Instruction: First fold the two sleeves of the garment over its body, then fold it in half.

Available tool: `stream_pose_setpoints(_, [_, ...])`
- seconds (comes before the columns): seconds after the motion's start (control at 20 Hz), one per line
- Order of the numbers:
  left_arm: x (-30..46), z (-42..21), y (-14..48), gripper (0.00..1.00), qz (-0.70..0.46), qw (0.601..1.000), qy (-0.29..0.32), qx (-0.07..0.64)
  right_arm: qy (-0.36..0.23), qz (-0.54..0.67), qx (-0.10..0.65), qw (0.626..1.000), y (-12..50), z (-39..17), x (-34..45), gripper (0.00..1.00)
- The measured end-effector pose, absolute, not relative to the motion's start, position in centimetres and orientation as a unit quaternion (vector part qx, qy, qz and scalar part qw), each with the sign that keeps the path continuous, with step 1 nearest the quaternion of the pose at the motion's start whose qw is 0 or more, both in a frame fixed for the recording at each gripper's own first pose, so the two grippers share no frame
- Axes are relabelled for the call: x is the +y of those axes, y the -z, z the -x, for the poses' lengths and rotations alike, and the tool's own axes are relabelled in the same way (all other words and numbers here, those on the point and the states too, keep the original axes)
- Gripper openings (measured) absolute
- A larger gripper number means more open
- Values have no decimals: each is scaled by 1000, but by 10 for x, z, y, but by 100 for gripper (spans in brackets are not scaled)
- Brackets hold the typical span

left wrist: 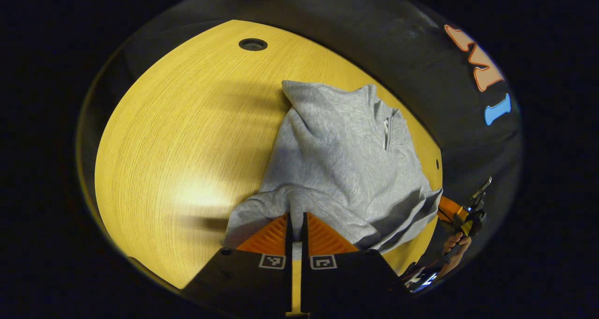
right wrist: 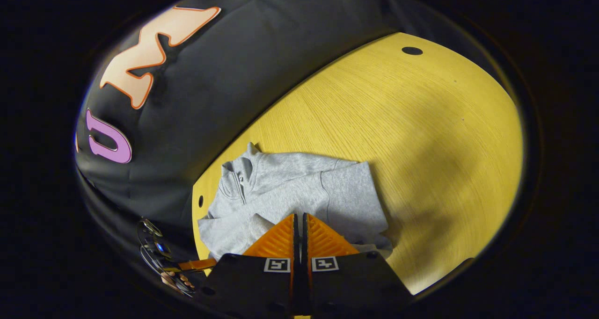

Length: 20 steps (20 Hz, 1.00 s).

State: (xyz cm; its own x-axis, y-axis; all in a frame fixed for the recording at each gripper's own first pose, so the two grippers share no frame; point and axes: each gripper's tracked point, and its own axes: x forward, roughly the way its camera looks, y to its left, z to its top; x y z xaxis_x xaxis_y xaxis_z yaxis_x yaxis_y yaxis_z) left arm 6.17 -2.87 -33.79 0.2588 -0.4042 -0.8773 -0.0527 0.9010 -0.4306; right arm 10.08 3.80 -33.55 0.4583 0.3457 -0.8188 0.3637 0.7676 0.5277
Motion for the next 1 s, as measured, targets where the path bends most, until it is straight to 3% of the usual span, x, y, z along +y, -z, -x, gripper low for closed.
stream_pose_setpoints(0.1, [-21,-70,330,31,161,788,121,581,15,-325,511,796,335,-102,37,3])
stream_pose_setpoints(0.15, [-20,-73,324,50,149,800,126,567,16,-317,501,805,330,-104,35,22])
stream_pose_setpoints(0.25, [-10,-90,302,100,120,838,115,519,13,-300,471,829,311,-106,32,58])
stream_pose_setpoints(0.3, [-8,-99,290,95,108,858,107,491,3,-296,453,841,297,-106,34,77])
stream_pose_setpoints(0.35, [-10,-104,272,96,106,877,104,457,-4,-290,435,852,282,-106,34,95])
stream_pose_setpoints(0.65, [-28,-93,175,96,61,963,58,258,-43,-199,316,927,188,-72,4,98])
stream_pose_setpoints(0.85, [-54,-45,121,95,12,986,50,156,-80,-95,231,965,135,-25,-16,97])
stream_pose_setpoints(1.0, [-75,0,96,95,-12,992,54,117,-107,-22,180,978,108,12,-13,97])
